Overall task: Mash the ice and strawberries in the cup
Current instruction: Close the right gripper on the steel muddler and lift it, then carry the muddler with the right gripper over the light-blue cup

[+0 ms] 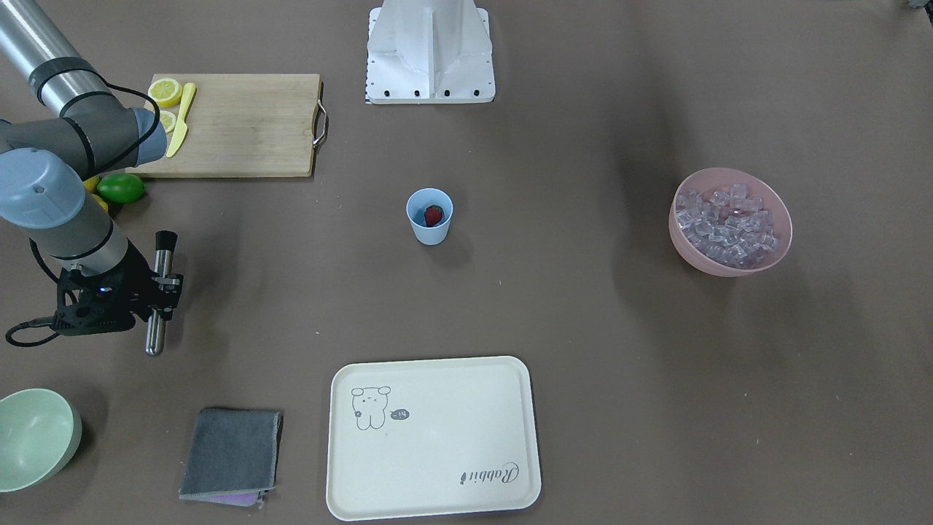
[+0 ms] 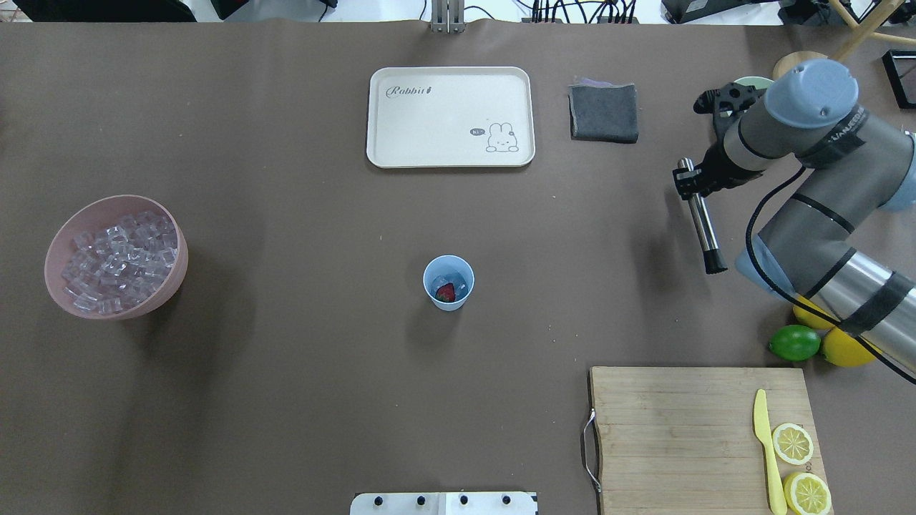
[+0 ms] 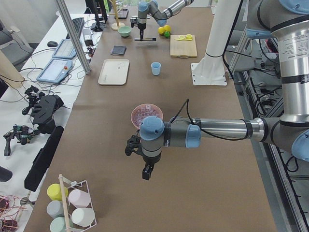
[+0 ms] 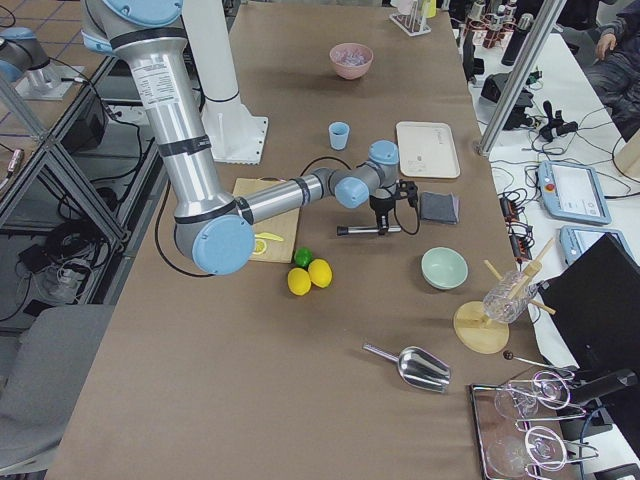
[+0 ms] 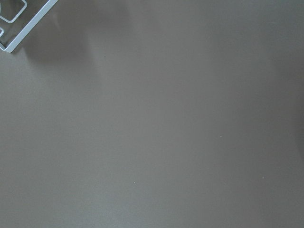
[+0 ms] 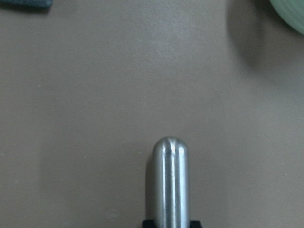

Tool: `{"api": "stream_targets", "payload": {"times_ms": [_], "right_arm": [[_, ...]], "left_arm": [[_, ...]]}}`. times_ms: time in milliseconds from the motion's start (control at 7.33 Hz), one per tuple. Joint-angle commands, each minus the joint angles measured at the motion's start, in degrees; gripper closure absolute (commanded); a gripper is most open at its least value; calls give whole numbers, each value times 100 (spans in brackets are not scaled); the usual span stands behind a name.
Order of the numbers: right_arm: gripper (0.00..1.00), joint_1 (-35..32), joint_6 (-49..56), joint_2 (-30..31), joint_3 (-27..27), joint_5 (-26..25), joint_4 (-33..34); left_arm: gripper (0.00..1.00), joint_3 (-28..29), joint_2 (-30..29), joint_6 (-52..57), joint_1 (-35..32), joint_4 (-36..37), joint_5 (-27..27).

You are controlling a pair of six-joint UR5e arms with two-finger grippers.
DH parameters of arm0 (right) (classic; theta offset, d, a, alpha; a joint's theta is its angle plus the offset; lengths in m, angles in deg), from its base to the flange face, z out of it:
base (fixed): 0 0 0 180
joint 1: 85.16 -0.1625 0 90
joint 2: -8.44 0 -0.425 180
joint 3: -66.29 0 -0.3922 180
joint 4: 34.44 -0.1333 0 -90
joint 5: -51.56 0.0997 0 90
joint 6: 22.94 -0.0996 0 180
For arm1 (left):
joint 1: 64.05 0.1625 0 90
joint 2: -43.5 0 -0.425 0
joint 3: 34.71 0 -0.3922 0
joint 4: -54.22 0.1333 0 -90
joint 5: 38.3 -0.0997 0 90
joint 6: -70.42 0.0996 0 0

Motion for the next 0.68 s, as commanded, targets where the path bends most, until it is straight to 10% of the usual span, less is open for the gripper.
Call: {"api": "stream_targets", "payload": {"times_ms": [0, 545], "right_arm": [[100, -96, 169, -260, 586, -32, 0], [100, -70, 99, -198, 1301, -76, 44]], "left_arm": [[2, 5, 1, 0, 0, 3, 3], [2, 31, 10, 0, 0, 3, 3]]}}
